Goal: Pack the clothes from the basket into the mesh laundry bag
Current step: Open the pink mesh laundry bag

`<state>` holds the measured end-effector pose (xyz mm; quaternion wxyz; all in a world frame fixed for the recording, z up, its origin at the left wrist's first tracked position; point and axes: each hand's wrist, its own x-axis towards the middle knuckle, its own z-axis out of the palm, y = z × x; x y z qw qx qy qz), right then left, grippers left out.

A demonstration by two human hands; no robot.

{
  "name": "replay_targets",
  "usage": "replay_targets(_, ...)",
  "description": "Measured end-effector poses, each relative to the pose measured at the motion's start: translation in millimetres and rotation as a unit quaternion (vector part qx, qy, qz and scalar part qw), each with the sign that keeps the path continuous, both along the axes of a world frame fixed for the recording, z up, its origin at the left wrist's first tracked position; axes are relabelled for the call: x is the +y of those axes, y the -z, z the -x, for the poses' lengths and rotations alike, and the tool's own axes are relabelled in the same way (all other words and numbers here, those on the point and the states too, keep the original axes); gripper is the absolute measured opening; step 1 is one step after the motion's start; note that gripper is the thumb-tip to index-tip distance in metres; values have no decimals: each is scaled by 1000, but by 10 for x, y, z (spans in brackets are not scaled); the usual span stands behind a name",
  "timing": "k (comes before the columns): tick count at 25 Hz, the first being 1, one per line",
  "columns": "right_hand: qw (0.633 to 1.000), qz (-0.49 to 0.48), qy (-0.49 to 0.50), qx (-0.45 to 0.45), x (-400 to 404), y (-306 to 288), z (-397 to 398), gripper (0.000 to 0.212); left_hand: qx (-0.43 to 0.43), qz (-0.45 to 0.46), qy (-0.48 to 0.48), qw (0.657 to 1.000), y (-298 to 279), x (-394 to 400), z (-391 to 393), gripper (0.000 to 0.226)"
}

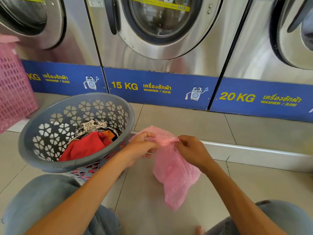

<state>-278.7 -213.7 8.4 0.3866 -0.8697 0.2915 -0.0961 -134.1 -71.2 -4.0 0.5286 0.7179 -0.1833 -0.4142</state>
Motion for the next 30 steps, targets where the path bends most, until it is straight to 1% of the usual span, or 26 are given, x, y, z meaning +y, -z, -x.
replay_targets(3,996,-88,2,-35,12,-106,41,22,-59,-57,25,996,86,19,-18,41)
replay_targets(5,989,-140,5,-55,31,-190,60,22,-64,-97,54,992,153,43,-48,45)
replay_targets(7,982,-175,-6,-66,26,-262,85,21,-41,-132,65,988,248,64,-53,50)
replay_targets(10,968,-233,-48,-80,33,-309,130,15,0,-142,68,988,354,78,-17,55)
replay_targets(13,938,-326,-78,-92,23,-363,151,12,19,-159,77,984,420,86,6,40)
replay_targets(15,912,-388,-90,-101,7,-404,159,10,57,-170,89,980,487,118,14,35)
replay_targets(16,902,-408,-94,-107,0,-424,158,13,88,-155,97,979,500,131,13,36)
replay_targets(18,892,-428,-94,-113,-20,-453,158,20,138,-100,82,982,458,146,-7,35)
replay_targets(20,901,-411,-72,-119,-60,-453,156,19,137,-52,54,988,394,147,-84,34)
replay_targets(22,913,-385,-34,-130,-122,-444,149,14,146,5,27,989,305,153,-184,24)
replay_targets(24,901,-404,-17,-157,-170,-447,148,12,172,60,2,983,232,169,-247,11)
replay_targets(25,889,-424,-23,-171,-185,-454,151,11,184,76,-12,980,219,163,-251,11)
replay_targets(27,867,-460,-40,-188,-178,-488,156,13,197,72,-23,978,232,141,-205,19)
replay_targets(30,849,-488,-56,-198,-122,-529,147,12,217,46,11,975,319,86,-66,32)
